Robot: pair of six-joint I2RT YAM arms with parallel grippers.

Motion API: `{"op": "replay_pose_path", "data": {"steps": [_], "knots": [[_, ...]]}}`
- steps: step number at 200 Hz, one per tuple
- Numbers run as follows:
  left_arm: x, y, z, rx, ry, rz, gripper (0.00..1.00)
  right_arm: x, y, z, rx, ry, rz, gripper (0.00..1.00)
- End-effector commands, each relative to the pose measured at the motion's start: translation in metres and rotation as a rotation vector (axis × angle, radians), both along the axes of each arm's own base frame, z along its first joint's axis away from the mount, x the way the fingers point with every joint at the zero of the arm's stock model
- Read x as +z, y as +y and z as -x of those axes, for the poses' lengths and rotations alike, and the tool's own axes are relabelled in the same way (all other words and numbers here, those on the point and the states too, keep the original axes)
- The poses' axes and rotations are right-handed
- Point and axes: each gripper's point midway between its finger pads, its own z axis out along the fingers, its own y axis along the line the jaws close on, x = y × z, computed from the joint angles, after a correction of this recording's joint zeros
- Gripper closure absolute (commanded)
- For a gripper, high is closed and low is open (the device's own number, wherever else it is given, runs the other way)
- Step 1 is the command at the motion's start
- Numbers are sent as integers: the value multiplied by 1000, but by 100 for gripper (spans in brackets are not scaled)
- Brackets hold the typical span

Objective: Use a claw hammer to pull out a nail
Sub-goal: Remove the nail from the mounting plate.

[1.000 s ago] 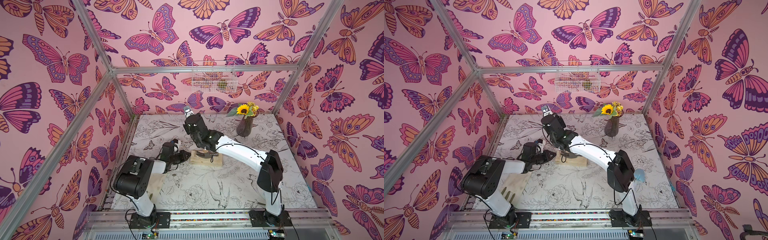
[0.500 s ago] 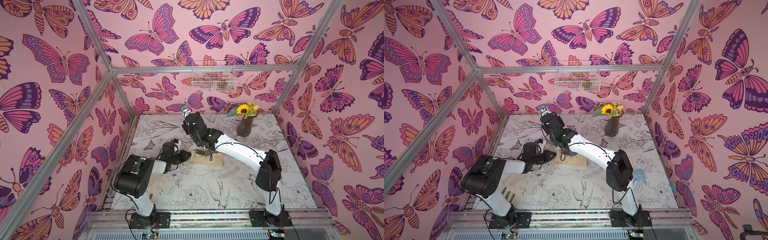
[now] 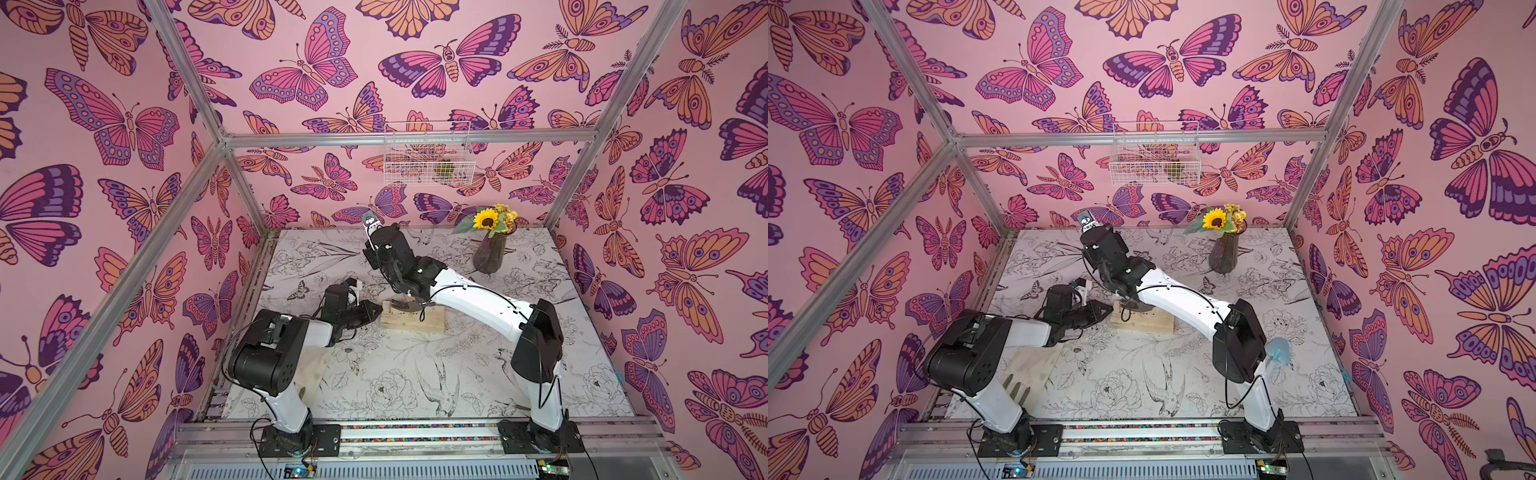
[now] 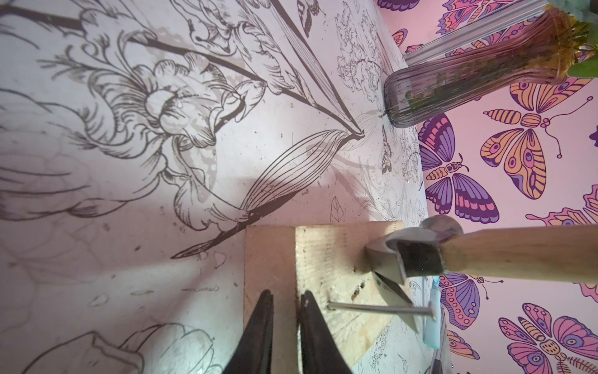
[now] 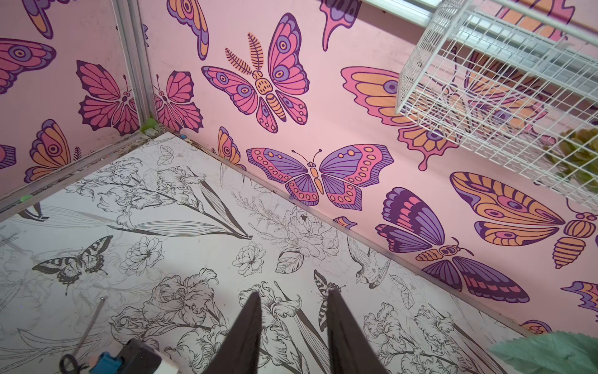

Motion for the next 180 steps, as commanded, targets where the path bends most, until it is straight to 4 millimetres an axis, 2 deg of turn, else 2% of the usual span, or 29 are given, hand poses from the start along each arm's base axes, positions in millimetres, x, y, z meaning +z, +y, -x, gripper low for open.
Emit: {"op": "replay_pose_path", "data": {"steps": [1,73,119,141,180], "knots": [[-5,-5,5,-27,7,10,80,38,12,15,53,-31,-130,100],[-8,-4,5,-20,13,6,80,42,9,27,101,-38,-135,100],[-6,-4,5,-20,10,10,80,44,7,21,38,-37,-192,100],[-5,-4,6,-23,9,12,80,37,-7,16,-52,-32,-233,100],[3,-5,8,-32,-9,22,80,30,-35,22,-115,-13,-391,100]]}}
